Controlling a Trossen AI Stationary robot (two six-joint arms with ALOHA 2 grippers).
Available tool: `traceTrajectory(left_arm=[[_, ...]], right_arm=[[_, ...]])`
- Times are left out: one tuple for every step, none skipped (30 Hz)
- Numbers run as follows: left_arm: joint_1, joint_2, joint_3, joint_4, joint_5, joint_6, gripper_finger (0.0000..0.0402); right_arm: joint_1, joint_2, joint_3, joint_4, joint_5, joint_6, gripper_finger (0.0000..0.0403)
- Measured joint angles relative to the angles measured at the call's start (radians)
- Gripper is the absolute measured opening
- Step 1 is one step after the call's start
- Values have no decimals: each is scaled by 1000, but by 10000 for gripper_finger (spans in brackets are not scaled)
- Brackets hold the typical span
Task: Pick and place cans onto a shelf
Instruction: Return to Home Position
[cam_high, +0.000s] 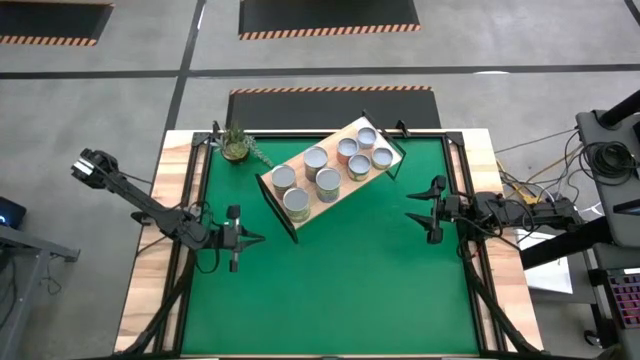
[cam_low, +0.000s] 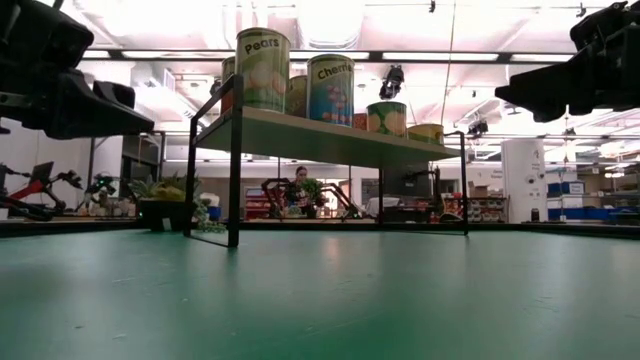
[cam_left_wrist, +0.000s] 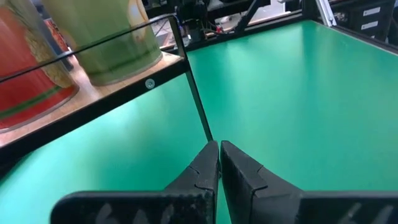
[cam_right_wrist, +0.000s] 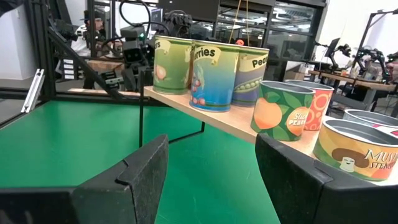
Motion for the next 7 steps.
traceTrajectory(left_arm=[[0,4,0,0,0,0,0],[0,9,0,0,0,0,0],[0,13,0,0,0,0,0],[0,17,0,0,0,0,0],[0,21,0,0,0,0,0],[0,24,0,0,0,0,0],[0,28,0,0,0,0,0]], right_arm=[[0,0,0,0,0,0,228],[0,0,0,0,0,0,228],[0,0,0,0,0,0,228],[0,0,0,0,0,0,228],[0,0,0,0,0,0,228],[0,0,0,0,0,0,228],[0,0,0,0,0,0,228]])
